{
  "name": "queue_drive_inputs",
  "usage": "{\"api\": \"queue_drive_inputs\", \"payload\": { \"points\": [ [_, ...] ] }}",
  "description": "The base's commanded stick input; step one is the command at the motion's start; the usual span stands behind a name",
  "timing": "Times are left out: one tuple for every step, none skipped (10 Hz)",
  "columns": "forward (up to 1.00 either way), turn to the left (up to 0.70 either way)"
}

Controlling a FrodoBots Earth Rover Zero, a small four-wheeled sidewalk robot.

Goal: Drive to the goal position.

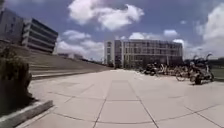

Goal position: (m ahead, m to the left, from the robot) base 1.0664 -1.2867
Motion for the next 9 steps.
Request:
{"api": "queue_drive_inputs", "payload": {
  "points": [
    [0.5,0.0],
    [0.5,0.0],
    [0.5,0.0],
    [0.5,0.0],
    [0.5,0.0],
    [0.5,0.0],
    [0.5,0.0],
    [0.5,0.0],
    [0.5,0.0]
  ]
}}
